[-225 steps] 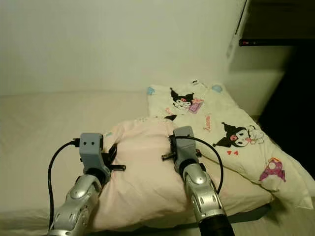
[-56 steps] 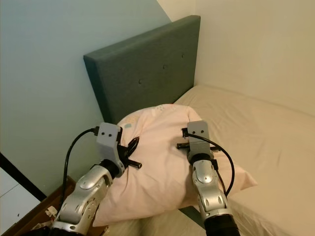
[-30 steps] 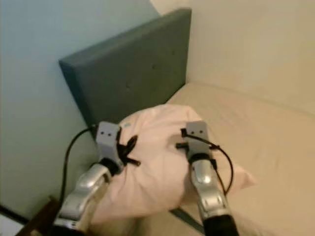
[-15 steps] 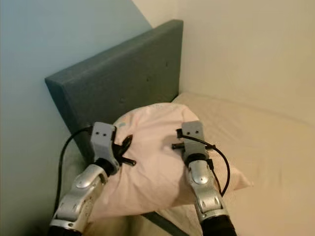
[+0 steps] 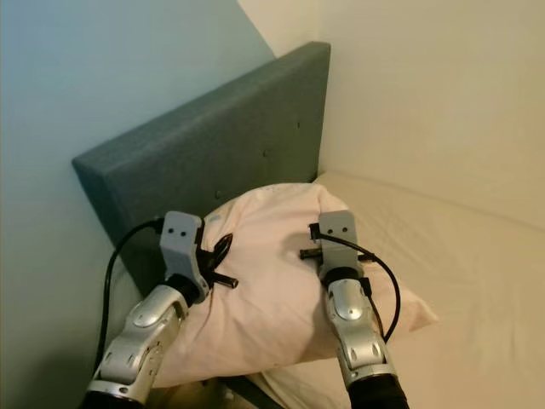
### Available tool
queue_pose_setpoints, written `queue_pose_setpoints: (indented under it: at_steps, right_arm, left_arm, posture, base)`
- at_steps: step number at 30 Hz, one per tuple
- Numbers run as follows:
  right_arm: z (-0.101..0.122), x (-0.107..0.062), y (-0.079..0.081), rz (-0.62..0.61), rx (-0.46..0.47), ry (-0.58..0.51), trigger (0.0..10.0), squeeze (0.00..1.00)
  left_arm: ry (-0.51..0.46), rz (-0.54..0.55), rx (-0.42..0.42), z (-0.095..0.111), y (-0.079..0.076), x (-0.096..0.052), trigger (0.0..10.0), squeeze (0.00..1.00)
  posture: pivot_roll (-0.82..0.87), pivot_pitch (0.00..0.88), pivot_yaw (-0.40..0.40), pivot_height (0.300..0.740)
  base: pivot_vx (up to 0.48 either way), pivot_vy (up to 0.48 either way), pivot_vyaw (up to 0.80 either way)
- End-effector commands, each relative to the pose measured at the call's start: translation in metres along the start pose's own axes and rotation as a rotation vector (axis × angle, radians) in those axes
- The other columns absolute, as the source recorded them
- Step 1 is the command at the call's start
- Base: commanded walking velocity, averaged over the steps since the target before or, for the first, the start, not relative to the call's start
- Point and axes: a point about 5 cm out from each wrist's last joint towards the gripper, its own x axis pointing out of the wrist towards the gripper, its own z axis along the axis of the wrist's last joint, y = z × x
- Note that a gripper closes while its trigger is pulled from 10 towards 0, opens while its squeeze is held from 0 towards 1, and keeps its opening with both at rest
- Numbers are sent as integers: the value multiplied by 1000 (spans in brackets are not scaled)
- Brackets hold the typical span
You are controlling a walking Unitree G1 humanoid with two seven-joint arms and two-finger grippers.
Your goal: Clean up the room
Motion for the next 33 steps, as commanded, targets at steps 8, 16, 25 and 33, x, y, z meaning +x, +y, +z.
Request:
queue_pose_setpoints:
  at_steps: [8, 16, 25, 33]
  right_arm:
    - [1, -1, -14, -69, 14, -9, 10000, 0]
    - [0, -1, -14, -74, 23, -4, 10000, 0]
    - [-1, -1, -15, -78, 34, 5, 10000, 0]
    - [-3, -2, -15, -79, 39, 13, 10000, 0]
  left_arm:
    - [-30, -2, 26, 5, 6, -3, 10000, 0]
    - [-25, -7, 26, 5, 6, -2, 10000, 0]
    - [-15, -8, 27, 3, 5, -2, 10000, 0]
    - [-9, -7, 19, 2, 4, -2, 10000, 0]
  posture:
    - [-62, 30, -2, 740]
    - [-63, 24, 1, 740]
    - [-64, 32, 2, 740]
    - [-65, 32, 3, 740]
  base:
    - [0, 0, 0]
    - [0, 0, 0]
    - [0, 0, 0]
    - [0, 0, 0]
